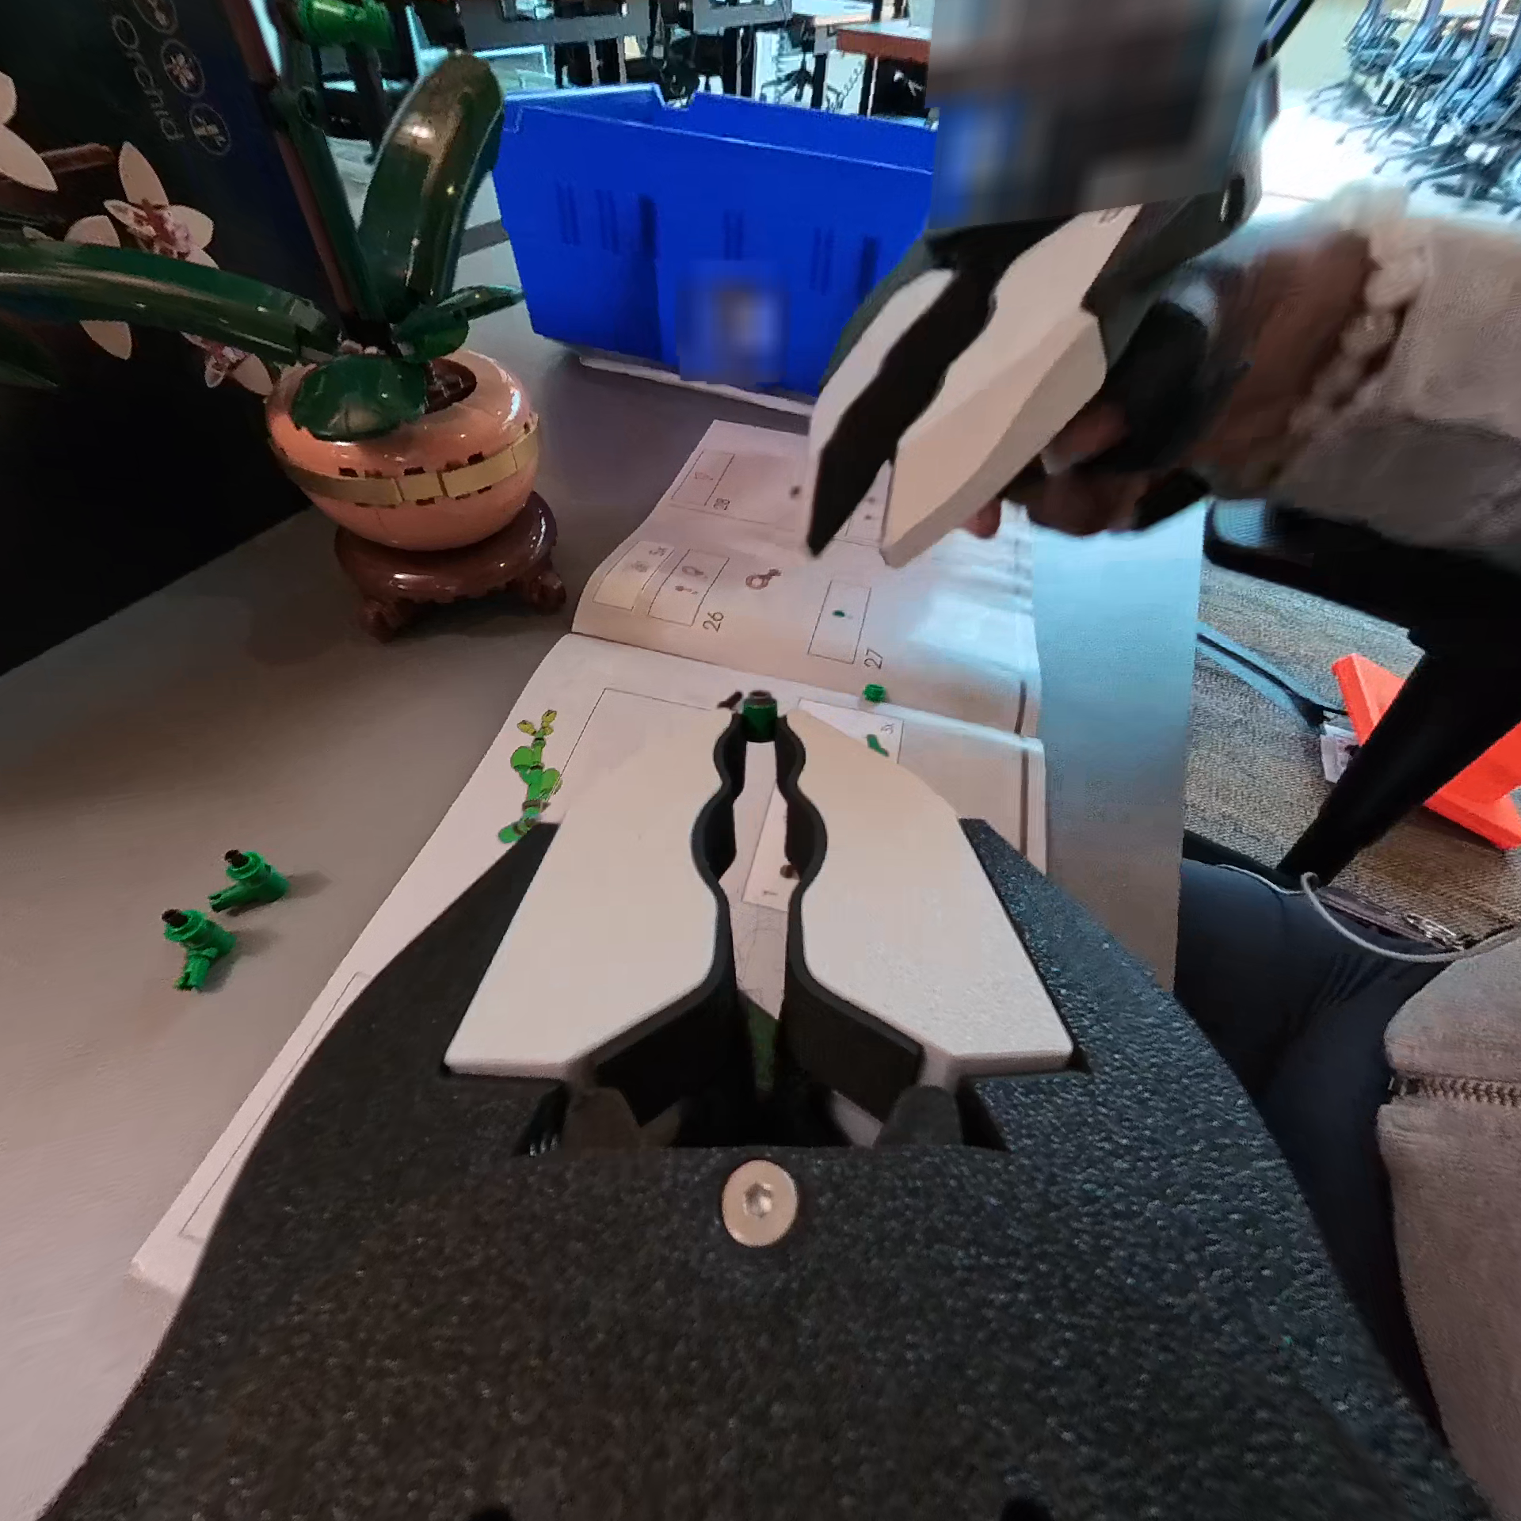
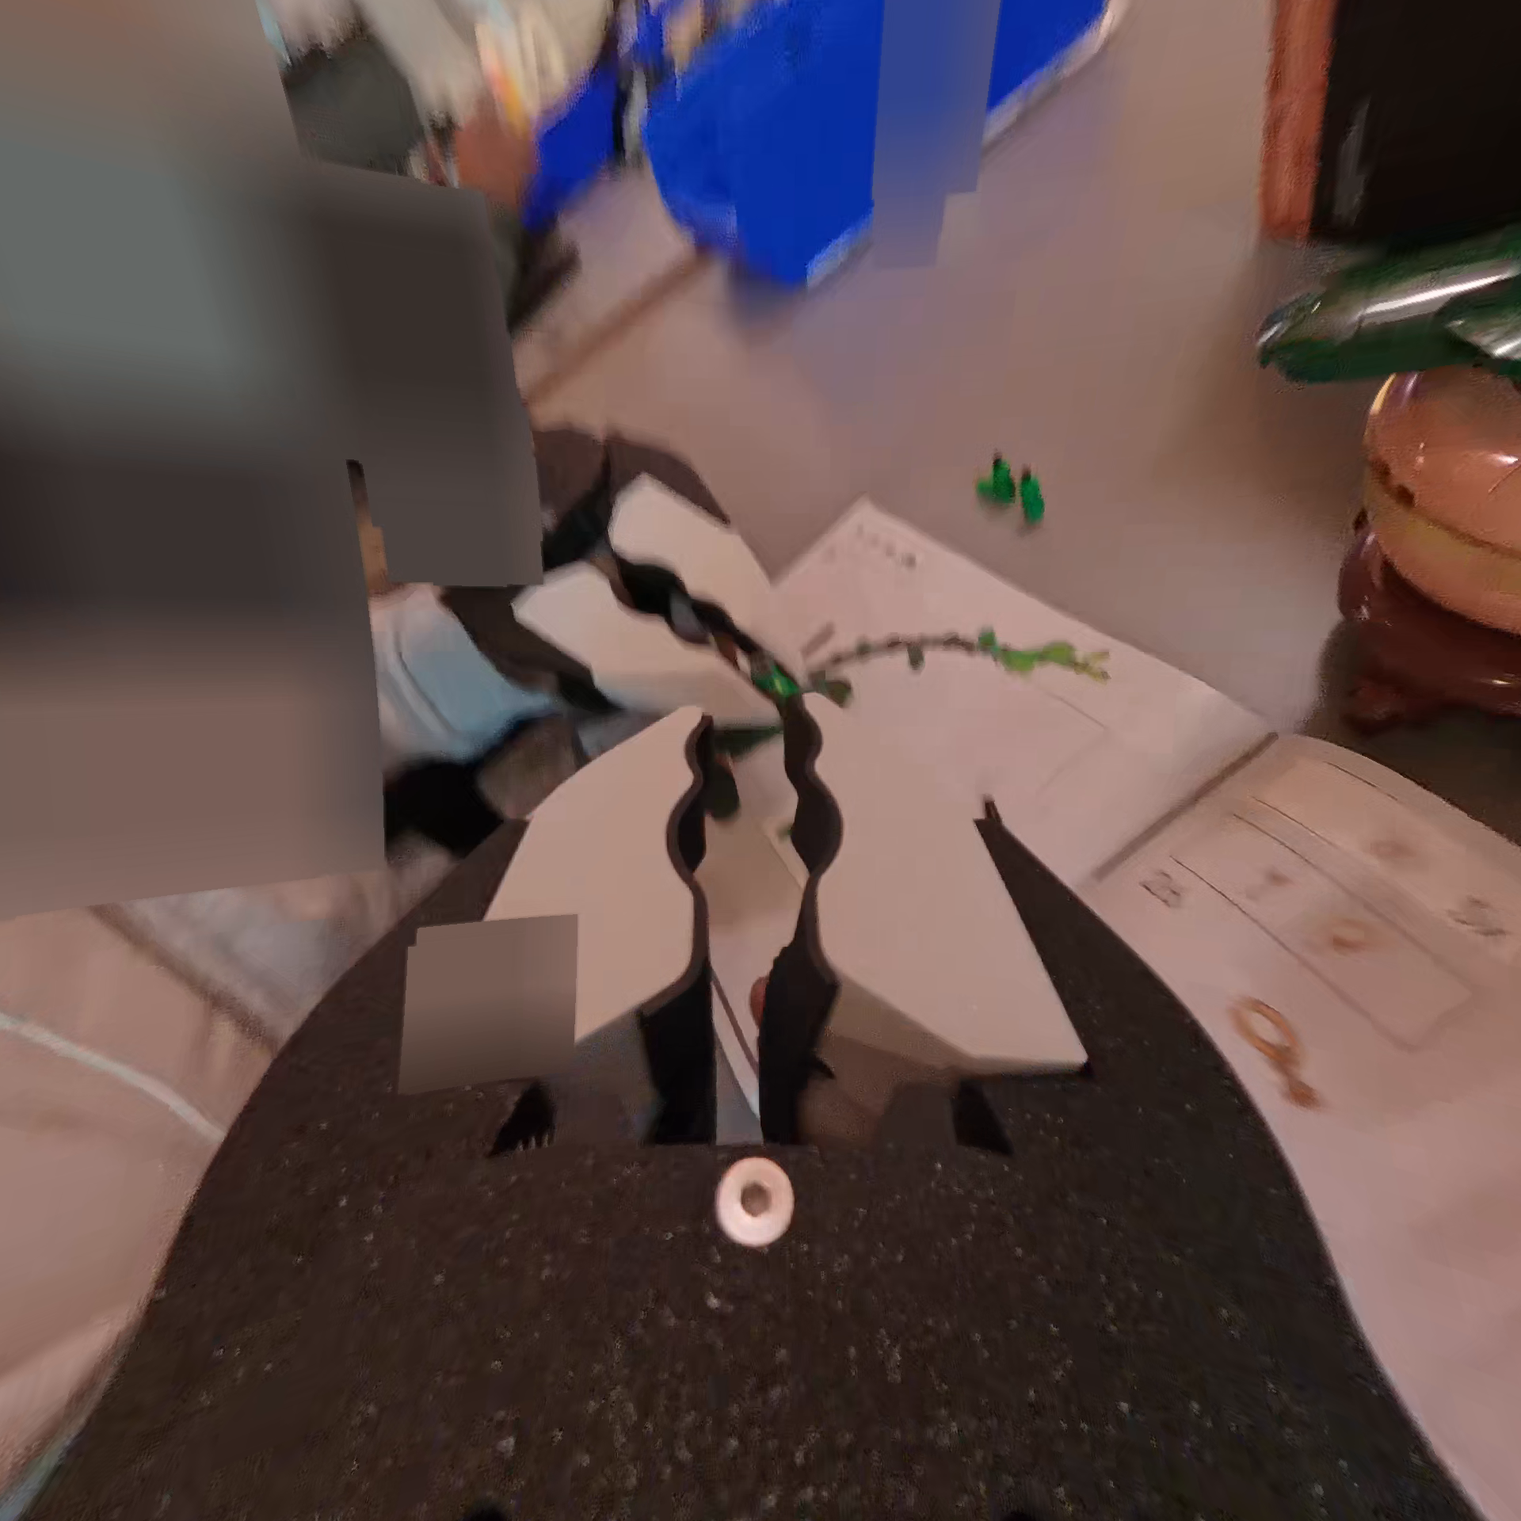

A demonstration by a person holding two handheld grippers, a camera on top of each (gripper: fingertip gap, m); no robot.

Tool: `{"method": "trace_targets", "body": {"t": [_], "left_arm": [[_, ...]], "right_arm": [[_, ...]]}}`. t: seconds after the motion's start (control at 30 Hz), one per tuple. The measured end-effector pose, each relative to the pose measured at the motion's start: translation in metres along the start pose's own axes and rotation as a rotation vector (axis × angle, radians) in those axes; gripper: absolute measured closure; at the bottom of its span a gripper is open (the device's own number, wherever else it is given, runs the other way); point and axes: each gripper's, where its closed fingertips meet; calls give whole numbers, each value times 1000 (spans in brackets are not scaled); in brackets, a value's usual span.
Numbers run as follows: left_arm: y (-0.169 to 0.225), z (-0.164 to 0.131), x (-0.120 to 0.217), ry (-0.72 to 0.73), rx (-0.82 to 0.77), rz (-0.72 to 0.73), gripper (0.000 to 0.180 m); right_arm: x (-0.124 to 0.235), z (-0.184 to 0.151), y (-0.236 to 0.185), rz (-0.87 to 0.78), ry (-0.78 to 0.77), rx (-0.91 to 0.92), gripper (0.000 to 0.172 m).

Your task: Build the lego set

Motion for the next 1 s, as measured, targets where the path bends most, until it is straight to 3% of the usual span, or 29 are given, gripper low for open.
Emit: {"method": "trace_targets", "body": {"t": [0.13,0.37,0.47,0.67,0.87,1.0], "left_arm": [[-3,-8,4,-74,51,-31,174],[-9,-14,5,-87,77,-22,174],[-11,-13,5,-80,84,-22,174],[-12,-12,8,-70,93,-32,174],[-14,-12,10,-64,106,-37,174],[-13,-13,9,-70,98,-40,174]], "right_arm": [[18,-23,49,-233,-423,284,153],[-20,-25,89,-261,-792,655,155],[-32,-21,100,-246,-894,741,156],[-34,-24,96,-166,-1043,585,169],[-33,-21,97,-202,-1154,768,169],[-34,-21,97,-136,-1274,829,169]]}}
Point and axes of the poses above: each gripper's, where its closed fingertips meet, x back along the fingers, z out of its top, y = z × x across the jaws, and after that the axes turned 2 degrees about y, right-handed
